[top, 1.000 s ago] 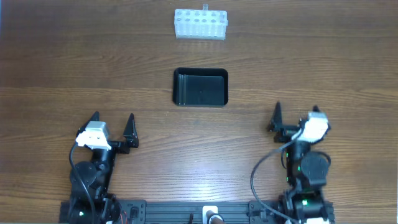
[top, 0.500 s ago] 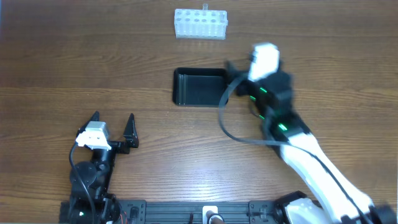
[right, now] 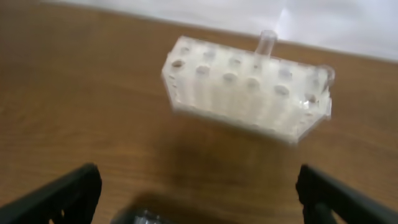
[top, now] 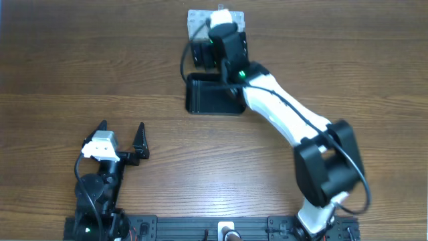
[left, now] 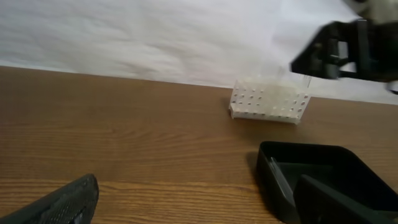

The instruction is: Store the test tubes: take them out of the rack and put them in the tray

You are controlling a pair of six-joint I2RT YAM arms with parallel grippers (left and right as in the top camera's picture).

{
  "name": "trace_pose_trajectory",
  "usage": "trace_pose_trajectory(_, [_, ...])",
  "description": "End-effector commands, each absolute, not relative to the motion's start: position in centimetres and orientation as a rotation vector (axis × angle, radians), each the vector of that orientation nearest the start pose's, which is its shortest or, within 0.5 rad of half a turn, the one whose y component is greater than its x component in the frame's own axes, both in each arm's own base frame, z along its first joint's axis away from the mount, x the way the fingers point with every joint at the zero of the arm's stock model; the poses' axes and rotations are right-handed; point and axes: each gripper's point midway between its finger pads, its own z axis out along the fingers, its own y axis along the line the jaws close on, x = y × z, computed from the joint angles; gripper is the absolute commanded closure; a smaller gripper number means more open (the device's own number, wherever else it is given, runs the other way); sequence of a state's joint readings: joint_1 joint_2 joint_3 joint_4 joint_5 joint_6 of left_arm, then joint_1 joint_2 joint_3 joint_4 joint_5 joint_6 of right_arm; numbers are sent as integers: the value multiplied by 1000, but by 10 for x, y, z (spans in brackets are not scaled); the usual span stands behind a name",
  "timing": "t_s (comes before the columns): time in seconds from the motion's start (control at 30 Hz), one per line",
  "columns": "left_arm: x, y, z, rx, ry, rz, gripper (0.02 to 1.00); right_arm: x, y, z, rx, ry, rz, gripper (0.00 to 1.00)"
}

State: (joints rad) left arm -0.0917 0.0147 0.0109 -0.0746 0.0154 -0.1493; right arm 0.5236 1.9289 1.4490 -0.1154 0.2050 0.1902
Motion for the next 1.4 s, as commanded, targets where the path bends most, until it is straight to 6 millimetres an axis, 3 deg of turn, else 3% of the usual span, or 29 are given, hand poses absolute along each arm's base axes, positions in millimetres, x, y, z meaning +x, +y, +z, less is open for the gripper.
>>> trace_pose_trajectory(0.03, [245, -26, 157, -21, 1650, -194, 18, 540, 253, 167, -137, 2123, 123, 7])
trace_pose_trajectory(0.27, [245, -26, 157, -21, 1650, -194, 18, 580, 262, 150, -116, 2135, 88, 9])
trace_pose_trajectory(0.47, [245, -26, 157, -21, 1650, -194, 20, 596, 253, 133, -53, 2132, 39, 7])
trace_pose_trajectory(0.77, [245, -26, 157, -21, 1650, -194, 18, 608, 237, 135, -10, 2106, 29, 9])
trace_pose_trajectory(1.4, [245, -26, 157, -21, 1650, -194, 20, 619, 241, 135, 9, 2049, 56, 9])
